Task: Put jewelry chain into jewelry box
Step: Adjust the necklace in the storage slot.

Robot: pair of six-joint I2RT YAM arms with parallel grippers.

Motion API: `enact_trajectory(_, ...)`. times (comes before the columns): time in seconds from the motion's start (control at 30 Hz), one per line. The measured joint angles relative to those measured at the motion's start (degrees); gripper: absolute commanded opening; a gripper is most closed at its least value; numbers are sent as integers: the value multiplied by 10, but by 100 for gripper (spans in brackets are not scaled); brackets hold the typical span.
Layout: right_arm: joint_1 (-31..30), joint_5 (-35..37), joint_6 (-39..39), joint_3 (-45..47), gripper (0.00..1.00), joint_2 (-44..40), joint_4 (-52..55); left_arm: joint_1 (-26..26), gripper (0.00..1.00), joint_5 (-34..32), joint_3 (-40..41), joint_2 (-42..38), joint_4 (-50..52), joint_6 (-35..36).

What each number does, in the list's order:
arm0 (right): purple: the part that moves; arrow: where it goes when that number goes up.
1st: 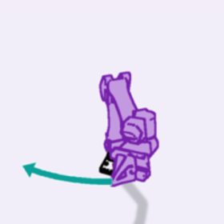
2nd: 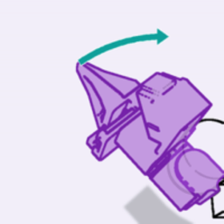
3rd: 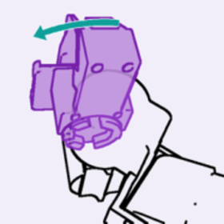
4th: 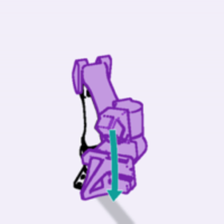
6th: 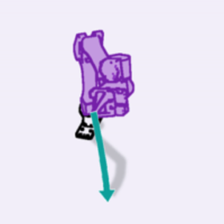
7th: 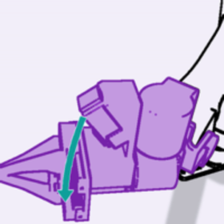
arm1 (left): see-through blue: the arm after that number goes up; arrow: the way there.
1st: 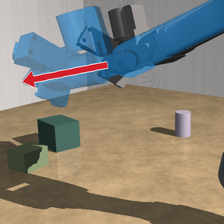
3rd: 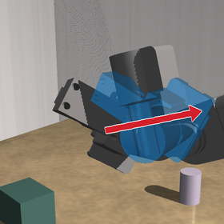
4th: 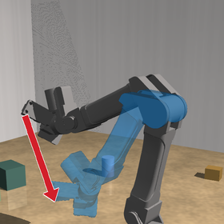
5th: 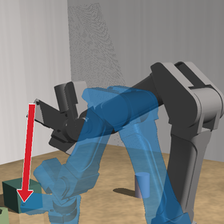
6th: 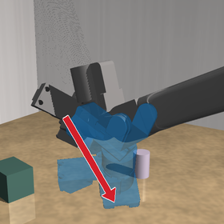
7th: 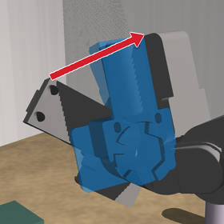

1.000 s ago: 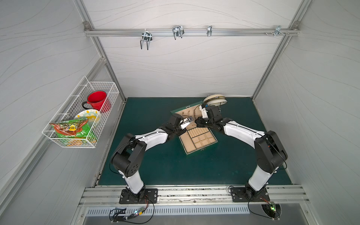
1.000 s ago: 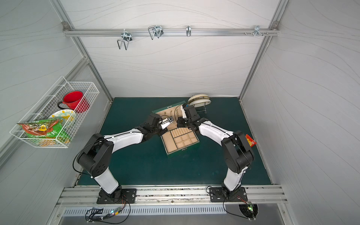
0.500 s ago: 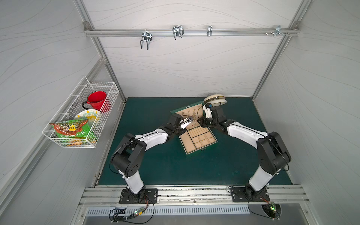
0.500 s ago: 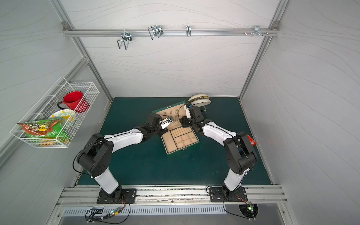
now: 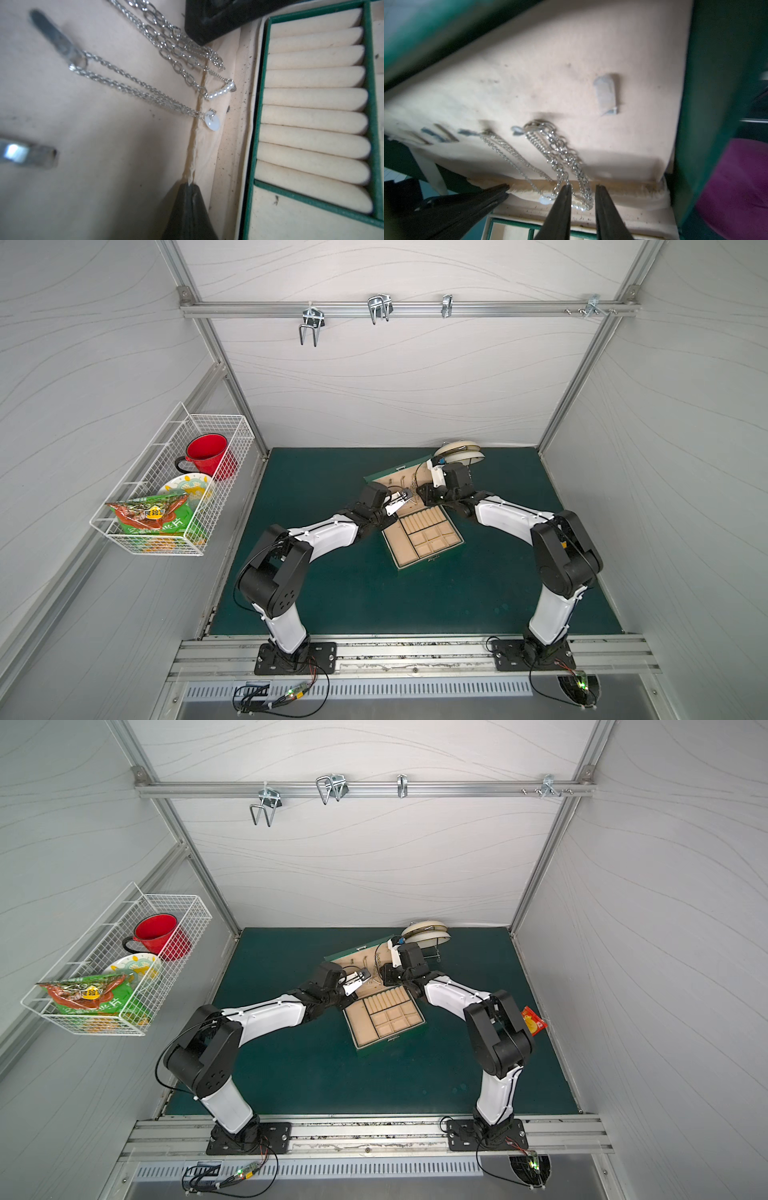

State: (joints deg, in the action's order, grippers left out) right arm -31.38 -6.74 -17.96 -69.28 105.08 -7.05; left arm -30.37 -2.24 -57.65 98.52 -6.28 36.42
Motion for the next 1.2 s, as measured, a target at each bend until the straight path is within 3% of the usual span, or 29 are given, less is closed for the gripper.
enact_trajectory(0.4,0,0,-4,-27,19,36,0,0,0,0,0,0,0,0)
enact_trajectory(0.5,0,-2,-7,-30,13,42,0,0,0,0,0,0,1,0)
enact_trajectory(0.6,0,-2,-7,-30,0,44,0,0,0,0,0,0,1,0)
enact_trajectory(1.2,0,16,-7,40,0,-7,-11,0,0,-4,0,0,0,0)
